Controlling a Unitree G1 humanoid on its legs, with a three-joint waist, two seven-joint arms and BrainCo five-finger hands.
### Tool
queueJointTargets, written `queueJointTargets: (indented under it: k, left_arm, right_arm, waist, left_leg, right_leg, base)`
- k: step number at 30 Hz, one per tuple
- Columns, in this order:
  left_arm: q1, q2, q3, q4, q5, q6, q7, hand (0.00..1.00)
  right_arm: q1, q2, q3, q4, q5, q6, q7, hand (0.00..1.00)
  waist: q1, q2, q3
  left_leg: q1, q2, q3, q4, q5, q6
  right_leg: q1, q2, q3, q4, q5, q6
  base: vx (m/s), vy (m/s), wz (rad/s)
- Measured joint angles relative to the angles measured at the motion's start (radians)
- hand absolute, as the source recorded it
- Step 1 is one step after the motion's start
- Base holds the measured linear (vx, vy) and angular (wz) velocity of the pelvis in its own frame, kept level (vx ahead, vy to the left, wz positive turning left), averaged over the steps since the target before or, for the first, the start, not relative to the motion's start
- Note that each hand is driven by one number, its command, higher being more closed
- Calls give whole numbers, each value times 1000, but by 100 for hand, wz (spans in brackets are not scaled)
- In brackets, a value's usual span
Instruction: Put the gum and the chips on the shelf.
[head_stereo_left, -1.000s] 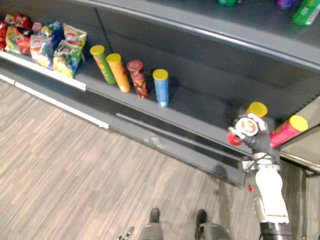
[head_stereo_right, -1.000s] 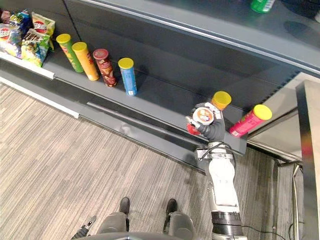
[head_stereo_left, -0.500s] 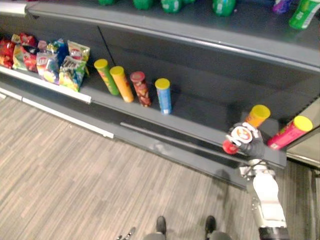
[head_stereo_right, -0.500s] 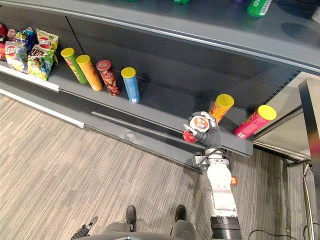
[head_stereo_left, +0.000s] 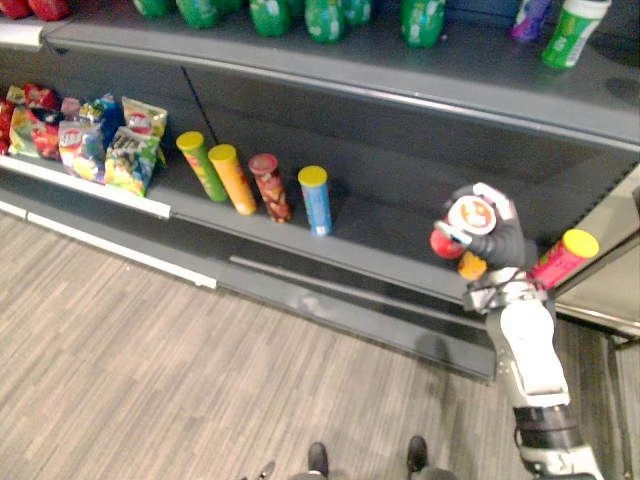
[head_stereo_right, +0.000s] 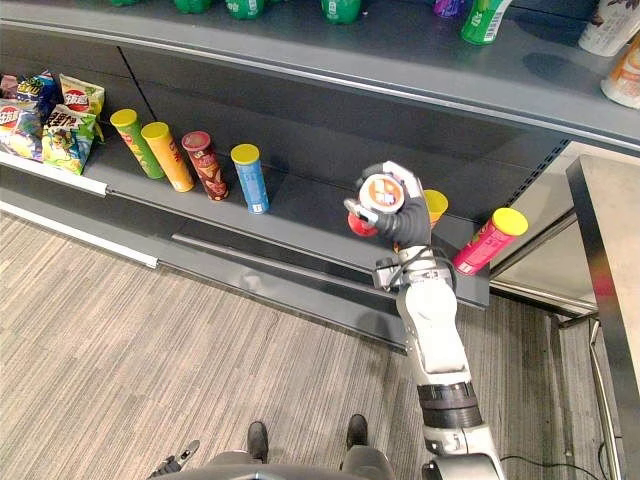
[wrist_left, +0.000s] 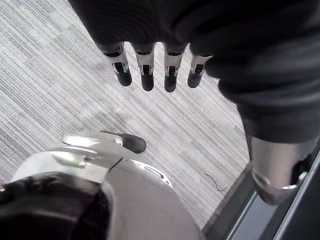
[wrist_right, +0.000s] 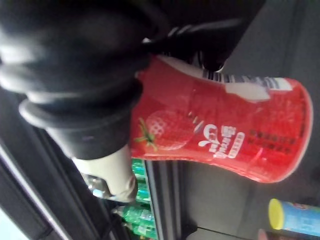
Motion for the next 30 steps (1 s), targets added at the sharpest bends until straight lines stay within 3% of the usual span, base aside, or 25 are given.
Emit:
queueJointTargets:
  k: [9,16,24,30]
  left_arm:
    - [1,9,-1,2,4,1,-1,0]
    - [16,15,-21,1,21,7,-1,0]
    - [30,22,-47,0,19,8,-3,0]
    - [28,31,-79,0,-14,8,-11,0]
  right_arm:
    - [-173,-59,0,8,29,1,-24,100]
    - [-398,-149,-19,145,39,9,-78,100]
    - [-667,-249,-49,464,94,51,-131,100]
    - [-822,-282,-48,713,165,96,-130,100]
  waist:
    - [0,-17,-15]
    - [0,-18,-23]
    - [3,-20,-27]
    - [5,-20,-27]
  left_leg:
    - [4,1,1,-6,10,2]
    - [2,9,3,-8,24,-2]
    - [-4,29,5,-9,32,-14]
    - [-14,42,6,-9,41,-24]
  right_leg:
    - [0,3,8,-2,12,-3]
    - [1,12,15,-16,30,-9]
    - [-1,35,17,-31,39,-22]
    - [-3,49,17,-51,50,-29]
  base:
    - [-19,-9,-2]
    - [-41,-15,-3]
    - [-9,-12,-1]
    - [-1,-5,0]
